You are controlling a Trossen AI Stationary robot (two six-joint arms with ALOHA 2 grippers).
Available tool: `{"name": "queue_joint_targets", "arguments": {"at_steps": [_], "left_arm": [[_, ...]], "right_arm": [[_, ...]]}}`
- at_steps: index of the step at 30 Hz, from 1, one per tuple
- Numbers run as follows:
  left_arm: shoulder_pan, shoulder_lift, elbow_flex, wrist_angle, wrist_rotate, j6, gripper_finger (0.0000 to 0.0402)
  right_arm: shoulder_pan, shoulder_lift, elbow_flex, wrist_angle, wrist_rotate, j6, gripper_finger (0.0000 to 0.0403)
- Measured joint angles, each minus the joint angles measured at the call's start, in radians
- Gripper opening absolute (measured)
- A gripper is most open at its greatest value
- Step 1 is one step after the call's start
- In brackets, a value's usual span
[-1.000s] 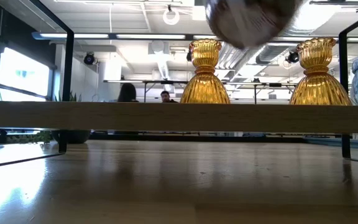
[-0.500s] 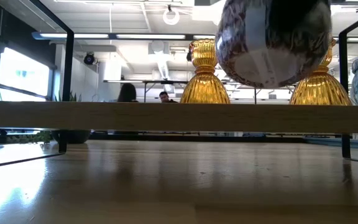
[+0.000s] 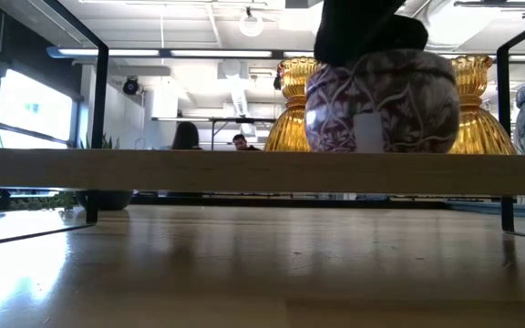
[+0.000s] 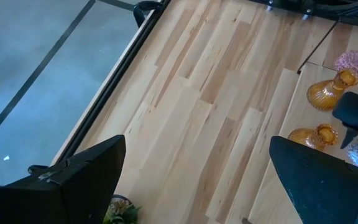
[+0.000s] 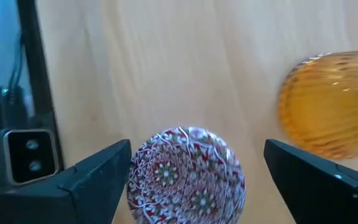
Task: Pick & Place candle stick holders
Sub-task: Put the red patterned scented candle on the shelf, then put the brown vase candle holder on the shelf
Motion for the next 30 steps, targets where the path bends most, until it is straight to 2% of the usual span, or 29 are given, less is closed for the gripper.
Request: {"name": "queue_joint_targets", "arguments": {"at_steps": [5, 9, 19, 22, 27, 30], "left_arm": [[-0.013, -0.003, 0.0, 0.0, -0.003, -0.001, 0.039], [-0.047, -0.009, 0.0, 0.002, -0.04, -0.001, 0.039], [-0.126, -0.014, 0.0, 0.001, -0.089, -0.021, 0.039], [-0.162, -0.014, 0.0, -0.001, -0.104, -0.022, 0.039], [-0.26, -0.062, -0.001, -0.006, -0.268, -0.088, 0.039], [-0.359, -0.11, 0.002, -0.007, -0.275, -0.136, 0.039]], "right_arm": [[-0.004, 0.0, 0.0, -0.02, 0.008, -0.009, 0.0359], [0.005, 0.0, 0.019, -0.021, 0.058, -0.059, 0.0361], [0.058, -0.003, 0.244, -0.013, 0.213, -0.277, 0.0358], [0.094, -0.003, 0.319, -0.039, 0.283, -0.338, 0.0358], [0.159, -0.004, 0.413, -0.159, 0.461, -0.349, 0.0358], [0.194, -0.004, 0.434, -0.222, 0.547, -0.318, 0.0358]]}}
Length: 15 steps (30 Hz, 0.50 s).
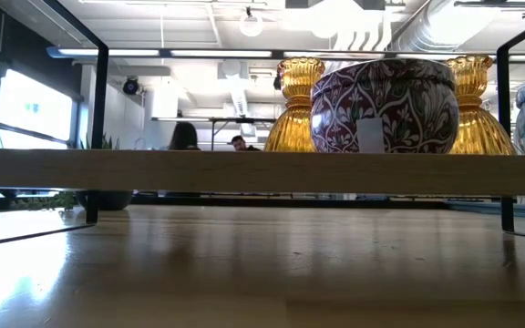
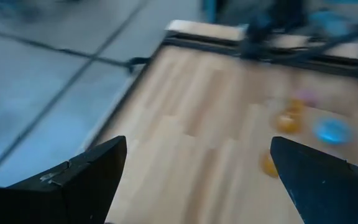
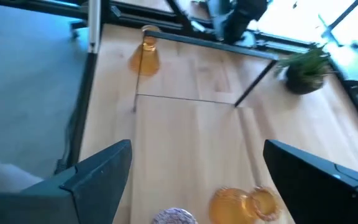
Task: Pick & Place candle stick holders
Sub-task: Put the brown vase candle holder on the shelf
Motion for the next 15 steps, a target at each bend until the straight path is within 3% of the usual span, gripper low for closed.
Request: {"name": "queue_joint_targets", "arguments": {"at_steps": [6, 11, 15], "left_arm": [[-0.239, -0.011, -0.002, 0.001, 0.059, 0.002, 0.039], [-0.39, 0.036, -0.01, 0.004, 0.18, 0.193, 0.039], [-0.455, 0.059, -0.098, 0.002, 0.314, 0.328, 0.039]], "right_arm": [[0.038, 0.0, -0.011, -0.028, 0.081, 0.003, 0.036], [0.04, 0.0, -0.011, -0.025, 0.098, 0.003, 0.0358], [0.037, 0.0, -0.011, -0.025, 0.097, 0.025, 0.036]]}}
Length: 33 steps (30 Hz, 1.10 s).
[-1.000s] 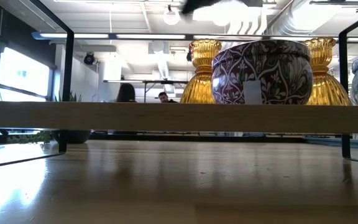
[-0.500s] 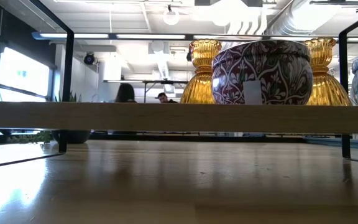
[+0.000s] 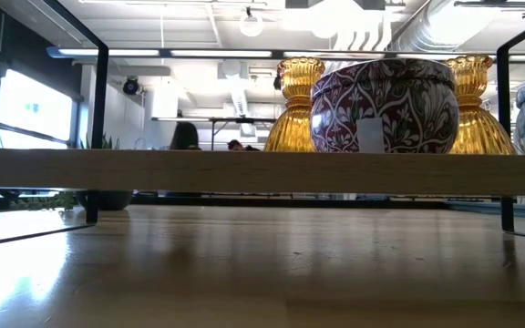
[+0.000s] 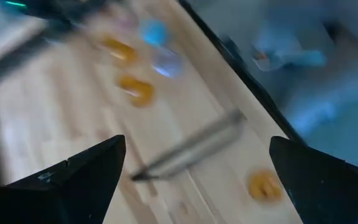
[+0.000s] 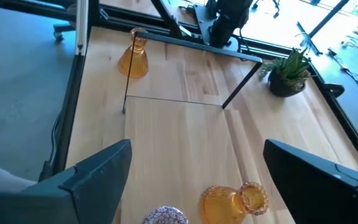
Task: Pick & Place candle stick holders
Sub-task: Put the brown vase candle holder on the shelf
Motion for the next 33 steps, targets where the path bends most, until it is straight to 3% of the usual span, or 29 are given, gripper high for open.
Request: {"name": "queue_joint_targets", "arguments": {"at_steps": [3, 6, 11, 17, 28, 33], "left_arm": [[-0.025, 0.0, -0.095, -0.001, 0.13, -0.038, 0.039], [-0.024, 0.0, -0.204, 0.001, 0.202, -0.22, 0.039], [-0.023, 0.0, -0.379, 0.004, 0.215, -0.502, 0.039], [-0.023, 0.0, -0.528, 0.045, 0.235, -0.522, 0.039], [-0.023, 0.0, -0.586, 0.263, 0.312, -0.605, 0.039], [-0.023, 0.0, -0.586, 0.293, 0.319, -0.764, 0.039]], "right_arm": [[0.001, 0.0, 0.0, 0.005, 0.021, 0.004, 0.036], [0.001, 0.0, 0.0, 0.016, 0.025, 0.005, 0.0358], [0.0, 0.0, 0.0, 0.05, 0.025, 0.005, 0.036], [0.0, 0.0, 0.0, 0.071, 0.025, 0.002, 0.0358], [0.0, 0.0, 0.0, 0.076, 0.026, -0.002, 0.0358], [0.0, 0.0, 0.0, 0.076, 0.025, -0.003, 0.0359]]}}
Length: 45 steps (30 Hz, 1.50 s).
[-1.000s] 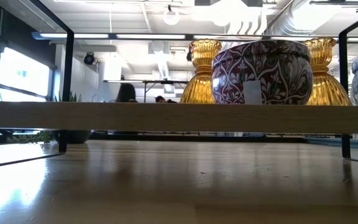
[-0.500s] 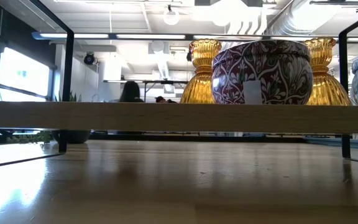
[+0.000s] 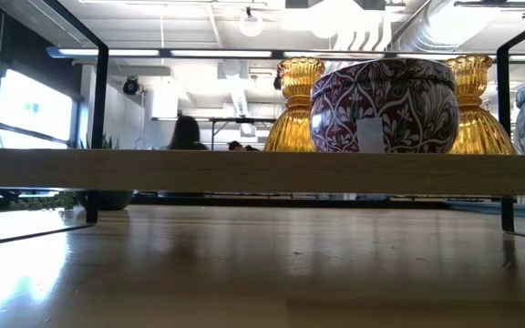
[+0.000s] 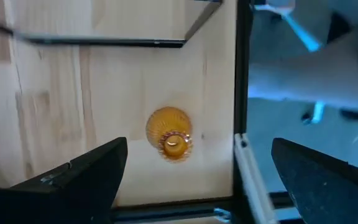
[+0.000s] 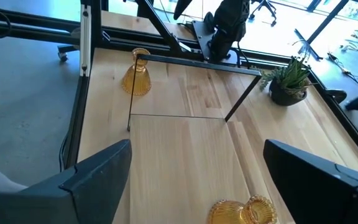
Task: Pick & Place candle stick holders
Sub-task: Put the brown vase candle holder on the shelf
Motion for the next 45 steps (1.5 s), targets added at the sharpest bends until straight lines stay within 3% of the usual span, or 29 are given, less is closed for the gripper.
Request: {"name": "queue_joint_targets", "arguments": {"at_steps": [8, 15, 30, 45], "left_arm": [[-0.012, 0.0, -0.04, -0.006, 0.025, -0.38, 0.039], [-0.026, 0.0, -0.149, -0.008, 0.071, -0.543, 0.039], [-0.026, 0.0, -0.366, 0.231, 0.118, -0.57, 0.039], [-0.026, 0.0, -0.397, 0.246, 0.091, -0.517, 0.039]], "right_arm": [[0.001, 0.0, 0.0, -0.001, -0.006, 0.006, 0.036], [0.002, 0.0, 0.0, -0.001, -0.007, 0.002, 0.0358], [0.002, 0.0, 0.0, 0.007, -0.006, -0.027, 0.0359], [0.002, 0.0, 0.0, 0.007, -0.004, -0.037, 0.036]]}}
